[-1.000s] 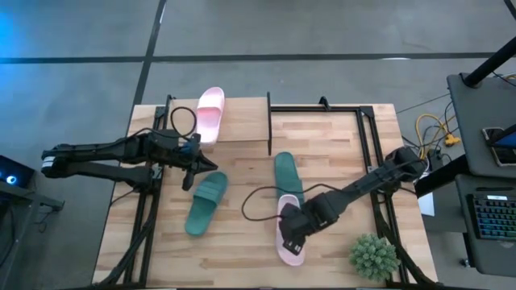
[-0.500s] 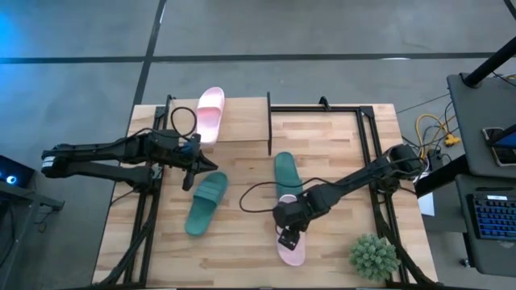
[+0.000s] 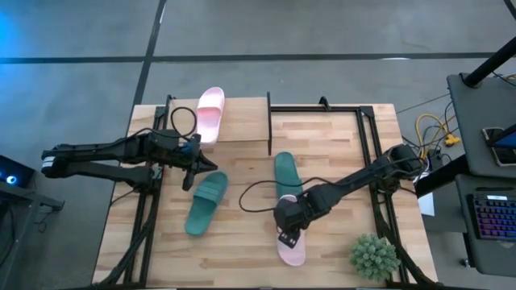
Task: Pick and place slides into the shelf
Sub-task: Put the pink slide on the shelf
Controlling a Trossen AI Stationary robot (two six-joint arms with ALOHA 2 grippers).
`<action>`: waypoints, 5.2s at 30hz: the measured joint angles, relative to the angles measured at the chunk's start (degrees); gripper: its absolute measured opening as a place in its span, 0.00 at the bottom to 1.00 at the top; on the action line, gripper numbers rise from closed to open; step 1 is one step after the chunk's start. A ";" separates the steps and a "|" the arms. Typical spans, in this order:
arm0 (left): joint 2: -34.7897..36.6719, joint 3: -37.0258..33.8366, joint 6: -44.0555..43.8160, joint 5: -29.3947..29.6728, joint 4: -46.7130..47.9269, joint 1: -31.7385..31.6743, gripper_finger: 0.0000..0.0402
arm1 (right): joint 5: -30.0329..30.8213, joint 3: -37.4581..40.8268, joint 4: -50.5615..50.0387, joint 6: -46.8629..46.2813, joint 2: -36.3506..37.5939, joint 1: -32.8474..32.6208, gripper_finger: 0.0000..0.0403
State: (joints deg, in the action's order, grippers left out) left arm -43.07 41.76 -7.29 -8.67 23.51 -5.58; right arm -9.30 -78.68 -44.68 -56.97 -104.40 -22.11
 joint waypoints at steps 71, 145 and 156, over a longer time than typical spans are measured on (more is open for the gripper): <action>2.84 -1.40 -5.90 -0.24 4.15 4.28 0.01 | 22.08 -21.33 -11.73 -0.89 -19.31 10.93 0.35; 1.62 -9.57 -17.97 2.63 4.59 25.91 0.01 | 5.13 -16.14 28.93 -8.81 -21.06 -0.06 0.44; 4.30 -9.62 -19.45 3.02 9.04 25.88 0.01 | 5.64 -18.19 30.56 -8.63 -24.76 0.68 0.29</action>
State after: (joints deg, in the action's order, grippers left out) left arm -38.77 32.14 -26.74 -5.65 32.54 20.30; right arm -3.66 -96.87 -14.12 -65.59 -129.16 -21.43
